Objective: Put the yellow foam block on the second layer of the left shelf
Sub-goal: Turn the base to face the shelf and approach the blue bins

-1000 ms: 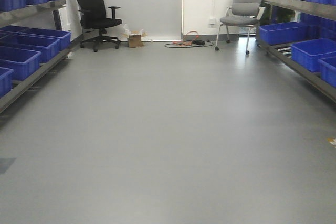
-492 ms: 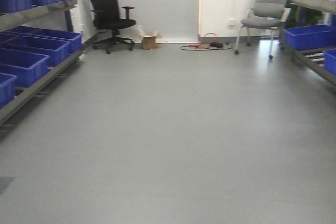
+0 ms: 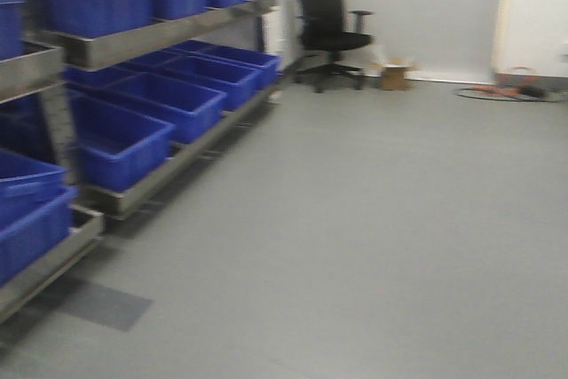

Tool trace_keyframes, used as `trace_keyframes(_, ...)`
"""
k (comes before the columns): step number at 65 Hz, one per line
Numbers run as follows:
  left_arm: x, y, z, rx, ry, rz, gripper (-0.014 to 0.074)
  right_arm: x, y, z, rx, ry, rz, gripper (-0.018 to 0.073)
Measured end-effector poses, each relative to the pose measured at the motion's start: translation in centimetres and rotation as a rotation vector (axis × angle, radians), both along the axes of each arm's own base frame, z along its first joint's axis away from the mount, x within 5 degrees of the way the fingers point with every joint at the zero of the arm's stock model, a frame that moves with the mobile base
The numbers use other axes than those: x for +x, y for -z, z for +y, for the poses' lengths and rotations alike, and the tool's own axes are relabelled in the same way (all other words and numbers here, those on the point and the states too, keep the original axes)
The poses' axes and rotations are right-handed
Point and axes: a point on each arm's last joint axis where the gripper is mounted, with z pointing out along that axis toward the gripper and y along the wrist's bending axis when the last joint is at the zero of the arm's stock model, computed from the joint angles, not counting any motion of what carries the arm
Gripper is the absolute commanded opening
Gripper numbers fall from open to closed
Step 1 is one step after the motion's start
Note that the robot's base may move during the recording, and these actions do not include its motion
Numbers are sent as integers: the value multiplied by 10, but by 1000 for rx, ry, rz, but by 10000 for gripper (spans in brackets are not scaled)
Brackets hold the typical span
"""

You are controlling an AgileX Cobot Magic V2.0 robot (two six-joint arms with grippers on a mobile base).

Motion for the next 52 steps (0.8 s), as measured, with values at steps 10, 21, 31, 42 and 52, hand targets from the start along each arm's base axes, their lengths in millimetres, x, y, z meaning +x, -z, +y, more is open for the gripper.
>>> trace_keyframes(10, 0, 0, 0, 0, 0, 0, 137, 0, 0, 0, 0, 0, 0, 474)
trace_keyframes(21, 0, 0, 0, 0, 0, 0, 137, 0, 0, 0, 0, 0, 0, 474)
trace_keyframes(31, 0, 0, 0, 0, 0, 0, 137, 0, 0, 0, 0, 0, 0, 474)
trace_keyframes(42, 0, 0, 0, 0, 0, 0, 137, 0, 0, 0, 0, 0, 0, 474)
trace_keyframes(52, 0, 0, 0, 0, 0, 0, 137, 0, 0, 0, 0, 0, 0, 474)
